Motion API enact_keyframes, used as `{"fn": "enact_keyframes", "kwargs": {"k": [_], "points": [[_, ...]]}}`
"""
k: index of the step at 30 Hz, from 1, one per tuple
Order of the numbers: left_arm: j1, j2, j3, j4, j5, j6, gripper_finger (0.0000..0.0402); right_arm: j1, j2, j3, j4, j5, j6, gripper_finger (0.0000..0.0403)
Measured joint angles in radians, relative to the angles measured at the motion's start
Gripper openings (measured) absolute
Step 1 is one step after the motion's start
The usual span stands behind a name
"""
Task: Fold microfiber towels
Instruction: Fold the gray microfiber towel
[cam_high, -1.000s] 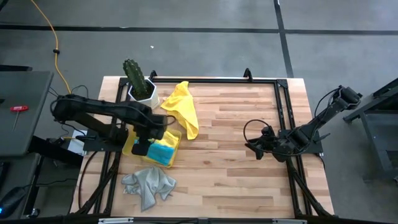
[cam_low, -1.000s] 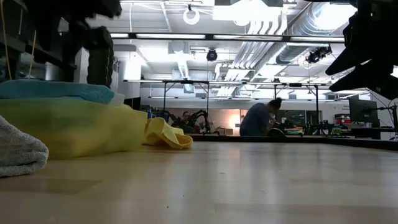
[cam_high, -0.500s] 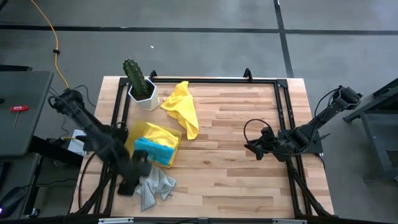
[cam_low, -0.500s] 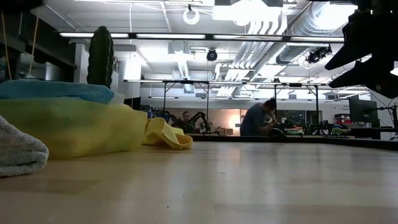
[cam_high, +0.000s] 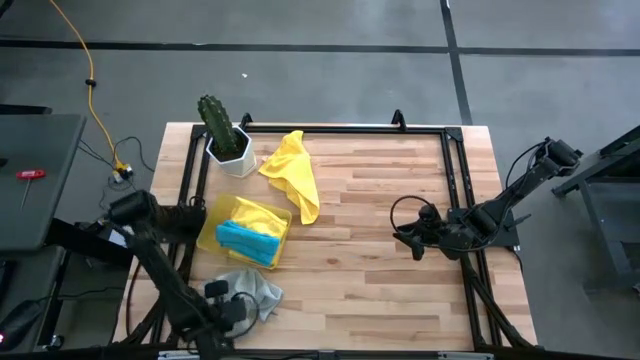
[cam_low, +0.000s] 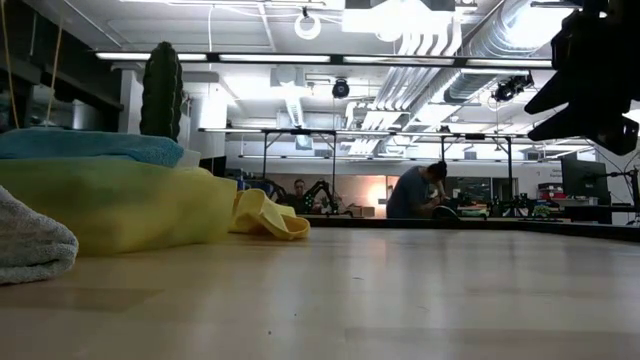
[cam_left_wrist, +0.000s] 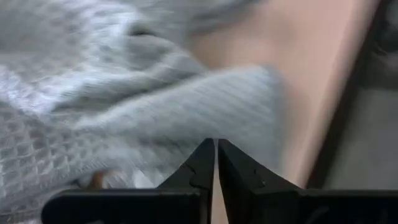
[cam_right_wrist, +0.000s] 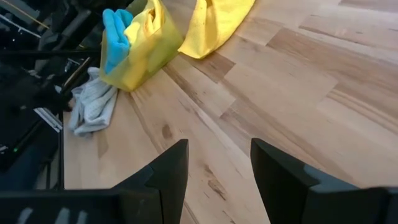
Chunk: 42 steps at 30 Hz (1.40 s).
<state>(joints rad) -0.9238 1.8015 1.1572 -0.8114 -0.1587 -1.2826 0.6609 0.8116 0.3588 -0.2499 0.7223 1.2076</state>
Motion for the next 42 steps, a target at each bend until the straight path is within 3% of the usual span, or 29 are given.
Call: {"fn": "enact_keyframes", "kwargs": {"k": [6, 9, 12, 15, 21, 30, 37, 42], "points": [[0.083, 0.091, 0.003, -0.035, -0.038, -0.229, 0.0002, 0.002, 0.0, 0.0, 0.01, -0.007, -0.02, 0.0165], [0.125, 0.114, 0.005, 0.051, -0.041, -0.239, 0.0001, 0.014, 0.0, 0.0, 0.037, -0.081, -0.054, 0.0165], [0.175, 0.147, 0.044, 0.201, -0.066, -0.133, 0.0, 0.036, 0.0, 0.0, 0.059, -0.194, -0.094, 0.0165], [0.233, 0.194, 0.107, 0.22, -0.072, -0.003, 0.0, 0.069, 0.0, 0.0, 0.06, -0.262, -0.105, 0.0165], [0.386, 0.309, 0.247, 0.256, -0.097, 0.234, 0.0, 0.121, 0.002, 0.0, 0.053, -0.265, -0.109, 0.0165], [0.591, 0.482, 0.471, 0.451, -0.101, 0.512, 0.0, 0.127, 0.004, 0.0, 0.053, -0.259, -0.111, 0.0165], [0.757, 0.613, 0.729, 0.418, -0.016, 0.718, 0.0, 0.123, 0.008, 0.0, 0.043, -0.242, -0.167, 0.0165], [0.866, 0.622, 0.894, 0.244, 0.048, 0.901, 0.0, 0.122, 0.007, 0.0, 0.007, -0.158, -0.17, 0.0165]]}}
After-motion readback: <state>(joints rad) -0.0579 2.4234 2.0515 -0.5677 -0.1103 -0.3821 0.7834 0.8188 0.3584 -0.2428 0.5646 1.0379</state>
